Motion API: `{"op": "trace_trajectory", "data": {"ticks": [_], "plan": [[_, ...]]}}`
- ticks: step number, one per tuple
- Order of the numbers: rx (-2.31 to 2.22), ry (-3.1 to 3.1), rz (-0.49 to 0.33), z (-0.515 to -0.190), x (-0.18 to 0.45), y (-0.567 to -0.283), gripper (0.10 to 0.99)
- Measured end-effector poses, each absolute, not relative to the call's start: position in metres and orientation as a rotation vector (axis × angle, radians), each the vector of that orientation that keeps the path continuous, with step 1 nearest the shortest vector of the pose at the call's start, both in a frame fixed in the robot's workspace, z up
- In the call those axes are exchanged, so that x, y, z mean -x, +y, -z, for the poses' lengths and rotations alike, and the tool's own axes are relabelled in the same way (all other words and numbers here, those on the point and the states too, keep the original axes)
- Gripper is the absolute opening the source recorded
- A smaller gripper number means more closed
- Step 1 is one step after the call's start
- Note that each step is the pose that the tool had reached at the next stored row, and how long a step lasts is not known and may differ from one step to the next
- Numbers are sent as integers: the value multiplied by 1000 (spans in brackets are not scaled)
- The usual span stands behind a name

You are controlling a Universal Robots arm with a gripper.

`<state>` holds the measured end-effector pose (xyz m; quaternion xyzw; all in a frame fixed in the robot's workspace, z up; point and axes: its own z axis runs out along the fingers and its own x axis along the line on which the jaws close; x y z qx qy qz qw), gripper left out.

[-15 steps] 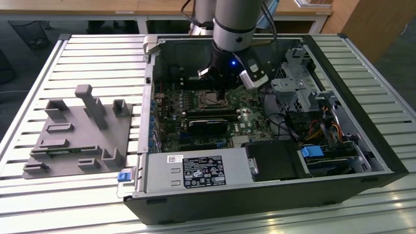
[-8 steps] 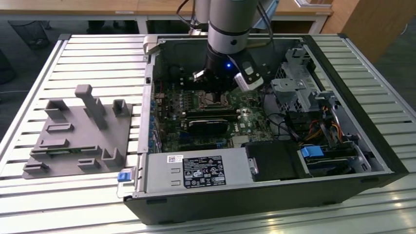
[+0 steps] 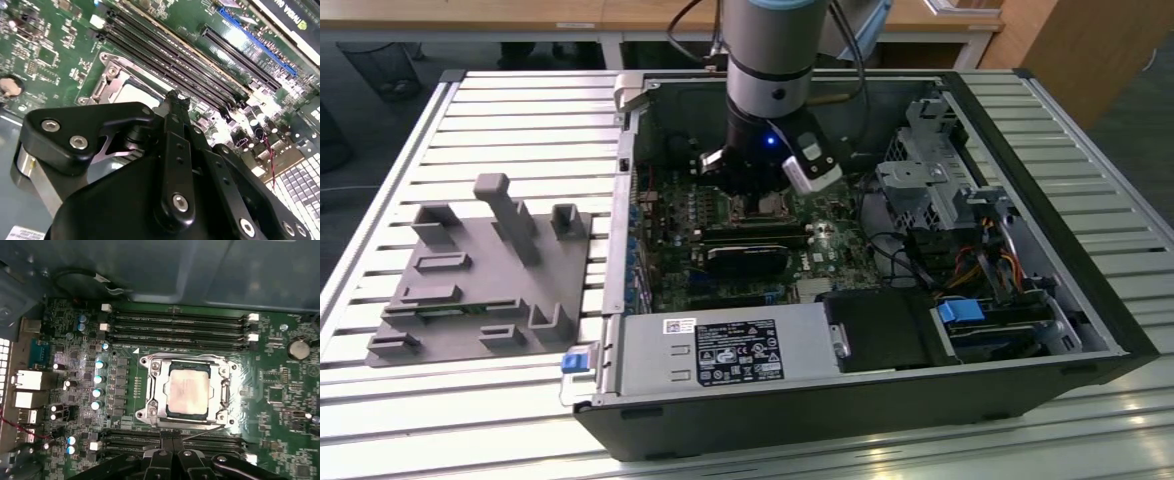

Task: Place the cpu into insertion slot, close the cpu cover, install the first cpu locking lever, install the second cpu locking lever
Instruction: 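Install the second cpu locking lever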

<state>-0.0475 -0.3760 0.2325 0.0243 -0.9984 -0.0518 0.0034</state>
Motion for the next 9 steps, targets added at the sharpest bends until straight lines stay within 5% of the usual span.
{"op": "trace_trajectory", "data": {"ticks": [9], "plan": [[-76, -3127, 215, -224, 53, -383, 106]]}}
